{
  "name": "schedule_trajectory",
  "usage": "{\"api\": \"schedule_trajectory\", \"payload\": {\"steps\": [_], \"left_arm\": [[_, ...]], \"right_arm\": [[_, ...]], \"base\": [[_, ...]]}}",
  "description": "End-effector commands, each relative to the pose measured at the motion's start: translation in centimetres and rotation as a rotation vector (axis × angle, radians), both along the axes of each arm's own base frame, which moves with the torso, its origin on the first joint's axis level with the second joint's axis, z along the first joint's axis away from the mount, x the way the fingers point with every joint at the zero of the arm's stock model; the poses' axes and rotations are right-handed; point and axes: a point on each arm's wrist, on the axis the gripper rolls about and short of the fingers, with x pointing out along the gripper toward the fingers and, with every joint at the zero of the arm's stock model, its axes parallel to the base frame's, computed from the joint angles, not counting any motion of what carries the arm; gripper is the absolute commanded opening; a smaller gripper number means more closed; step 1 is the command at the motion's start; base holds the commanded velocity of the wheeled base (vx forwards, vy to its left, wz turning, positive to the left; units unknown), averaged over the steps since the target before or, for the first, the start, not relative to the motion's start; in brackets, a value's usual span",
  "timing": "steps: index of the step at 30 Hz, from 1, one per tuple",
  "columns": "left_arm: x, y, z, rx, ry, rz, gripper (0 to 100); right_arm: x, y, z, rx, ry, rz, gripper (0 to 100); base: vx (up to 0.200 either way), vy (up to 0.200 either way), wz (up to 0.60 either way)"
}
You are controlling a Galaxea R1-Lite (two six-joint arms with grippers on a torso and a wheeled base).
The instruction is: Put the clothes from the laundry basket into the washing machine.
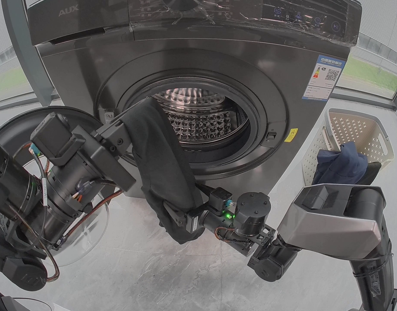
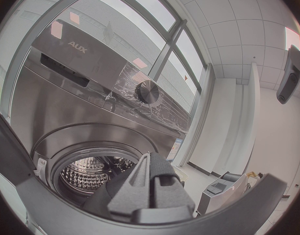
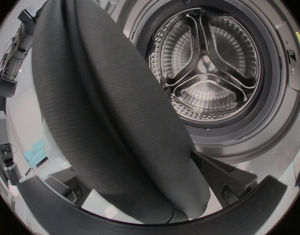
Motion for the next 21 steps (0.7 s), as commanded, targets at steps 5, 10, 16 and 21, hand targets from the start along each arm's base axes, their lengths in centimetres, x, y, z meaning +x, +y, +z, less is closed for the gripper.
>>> {"api": "schedule_trajectory", "payload": {"steps": [5,10,16,21], "left_arm": [[0.0,0.1,-0.1,0.004,0.004,-0.004,0],[0.6,0.2,-0.7,0.019,0.032,0.020,0],[2.8,1.5,-2.5,0.059,0.093,0.119,0],[3.1,1.7,-5.1,0.124,0.178,0.131,0]], "right_arm": [[1.8,0.5,-0.5,0.043,-0.026,-0.034,0],[1.8,-0.7,1.3,0.069,-0.034,-0.052,0],[0.4,-4.3,4.8,0.075,-0.029,-0.099,0],[-1.0,-5.7,7.0,0.099,-0.039,-0.105,0]], "base": [[0.000,0.000,0.00],[0.000,0.000,0.00],[0.000,0.000,0.00],[0.000,0.000,0.00]]}}
